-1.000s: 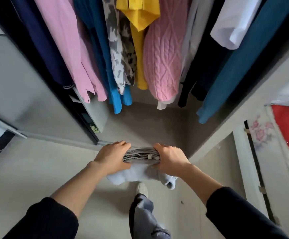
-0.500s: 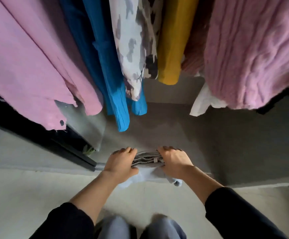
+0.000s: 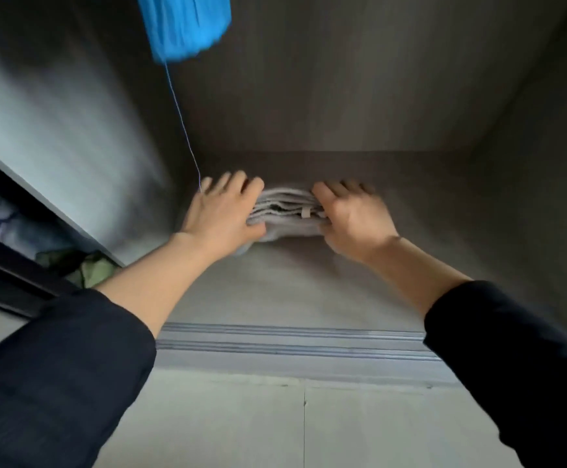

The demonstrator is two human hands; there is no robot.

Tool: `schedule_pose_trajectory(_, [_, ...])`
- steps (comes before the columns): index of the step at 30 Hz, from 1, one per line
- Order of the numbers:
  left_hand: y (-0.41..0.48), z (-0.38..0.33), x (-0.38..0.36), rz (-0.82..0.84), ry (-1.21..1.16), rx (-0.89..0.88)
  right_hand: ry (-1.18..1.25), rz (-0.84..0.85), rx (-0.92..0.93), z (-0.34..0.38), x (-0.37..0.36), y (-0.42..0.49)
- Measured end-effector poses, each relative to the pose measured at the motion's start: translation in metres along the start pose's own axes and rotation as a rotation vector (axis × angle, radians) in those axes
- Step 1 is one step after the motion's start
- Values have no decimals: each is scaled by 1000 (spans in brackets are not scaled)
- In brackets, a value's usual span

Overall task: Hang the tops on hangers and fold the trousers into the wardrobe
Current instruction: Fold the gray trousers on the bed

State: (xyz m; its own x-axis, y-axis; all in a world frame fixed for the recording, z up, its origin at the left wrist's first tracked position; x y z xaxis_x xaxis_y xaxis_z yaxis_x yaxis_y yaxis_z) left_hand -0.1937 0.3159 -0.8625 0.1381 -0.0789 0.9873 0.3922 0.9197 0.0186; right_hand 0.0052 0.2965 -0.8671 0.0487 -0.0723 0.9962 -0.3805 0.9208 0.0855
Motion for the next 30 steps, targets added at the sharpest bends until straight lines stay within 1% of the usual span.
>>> schedule_pose_trajectory(1, [-2,-1,-12,-17,5,14,-27,-37,26,0,-14,-2])
schedule_pose_trajectory(3, [-13,-4,-47,25,1,22,-79,-51,98,4,-45,-9])
schedule_pose_trajectory(6, [-38,-16,-94,182,19,-57,-190,82,191,15,-85,-31])
schedule_pose_trajectory(8, [-45,-18,-111,203,31,-89,-210,217,130,18,-104,-40])
schedule_pose_trajectory(10, [-40,-18,-116,180,34,-91,-144,287,23,17,-116,-37])
schedule_pose_trajectory(13, [-25,-14,-120,164,7,-38,-80,260,-62,10,-123,-18])
schedule_pose_trajectory(17, [-2,0,-125,141,-28,76,128,269,-126,2,-130,15])
schedule_pose_trajectory(24, [28,35,-136,116,-27,173,252,191,-114,8,-147,67])
schedule_pose_trajectory(30, [54,68,-142,165,-63,287,275,130,-103,19,-159,103])
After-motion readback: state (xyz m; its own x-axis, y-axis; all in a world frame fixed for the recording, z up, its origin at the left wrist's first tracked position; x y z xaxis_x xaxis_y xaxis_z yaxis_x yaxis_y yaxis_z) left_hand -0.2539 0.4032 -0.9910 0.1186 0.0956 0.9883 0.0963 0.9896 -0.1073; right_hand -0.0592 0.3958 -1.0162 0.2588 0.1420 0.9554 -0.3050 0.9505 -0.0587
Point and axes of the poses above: each hand's wrist, its own y-axis towards the middle knuckle, its own x-axis out of the back of the hand, z = x × y, the point moved 2 cm from there along y, towards the middle knuckle, and after that the axes turned 12 degrees about z, right-handed, at the moved point
